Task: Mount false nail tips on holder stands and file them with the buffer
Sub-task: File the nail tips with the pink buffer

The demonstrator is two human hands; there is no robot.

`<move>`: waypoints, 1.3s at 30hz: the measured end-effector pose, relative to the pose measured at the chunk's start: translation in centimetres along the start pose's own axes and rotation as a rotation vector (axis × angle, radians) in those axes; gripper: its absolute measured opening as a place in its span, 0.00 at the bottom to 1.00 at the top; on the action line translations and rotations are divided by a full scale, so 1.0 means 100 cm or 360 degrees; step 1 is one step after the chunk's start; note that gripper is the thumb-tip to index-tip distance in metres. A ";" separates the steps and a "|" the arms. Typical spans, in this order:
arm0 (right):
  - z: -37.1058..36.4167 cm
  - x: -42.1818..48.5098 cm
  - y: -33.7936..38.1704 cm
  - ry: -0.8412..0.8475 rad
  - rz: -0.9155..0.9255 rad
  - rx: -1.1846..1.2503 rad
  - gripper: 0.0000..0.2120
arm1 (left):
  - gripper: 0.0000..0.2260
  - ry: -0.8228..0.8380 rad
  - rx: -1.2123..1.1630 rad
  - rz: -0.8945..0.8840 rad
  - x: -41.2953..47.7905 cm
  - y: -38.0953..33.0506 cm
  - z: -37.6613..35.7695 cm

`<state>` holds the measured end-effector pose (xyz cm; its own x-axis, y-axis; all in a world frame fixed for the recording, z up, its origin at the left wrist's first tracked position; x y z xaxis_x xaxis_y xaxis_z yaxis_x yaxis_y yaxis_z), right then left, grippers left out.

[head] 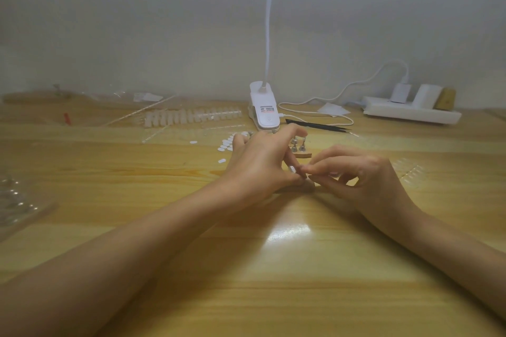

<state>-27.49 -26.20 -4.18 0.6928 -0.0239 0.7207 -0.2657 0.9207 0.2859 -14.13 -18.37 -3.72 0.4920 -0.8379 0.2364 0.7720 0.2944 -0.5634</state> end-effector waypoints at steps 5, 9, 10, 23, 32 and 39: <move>0.002 -0.002 0.002 0.0018 0.0009 -0.0069 0.15 | 0.37 0.0461 0.0078 0.0009 0.002 -0.005 0.006; 0.005 -0.002 -0.001 0.0050 -0.0140 0.0008 0.30 | 0.44 0.0796 0.0326 0.0054 0.003 0.010 0.042; 0.001 -0.001 0.000 0.0131 -0.0153 0.0001 0.33 | 0.44 0.0786 0.0392 0.0064 0.001 0.016 0.050; -0.007 0.002 0.010 0.0226 0.0052 -0.0152 0.40 | 0.30 0.0089 -0.0344 -0.0064 -0.042 0.059 0.047; -0.008 0.000 0.007 0.0239 0.0056 -0.0134 0.43 | 0.30 0.0007 -0.0422 -0.0070 -0.049 0.061 0.046; -0.007 -0.001 0.003 0.0231 -0.0028 -0.0065 0.45 | 0.28 -0.0024 -0.0456 -0.0103 -0.049 0.062 0.044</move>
<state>-27.21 -25.62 -4.60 0.7877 0.0135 0.6160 -0.2270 0.9358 0.2698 -9.96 -10.42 -4.91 0.4531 -0.8432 0.2892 0.6576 0.0971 -0.7471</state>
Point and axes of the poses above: each hand's wrist, its own x-axis towards the middle knuckle, its own z-axis out of the back of the hand, y = z × x, the point moved 6 cm from there along x, towards the middle knuckle, and after that the axes turned 14 degrees about z, right-handed, at the moved point
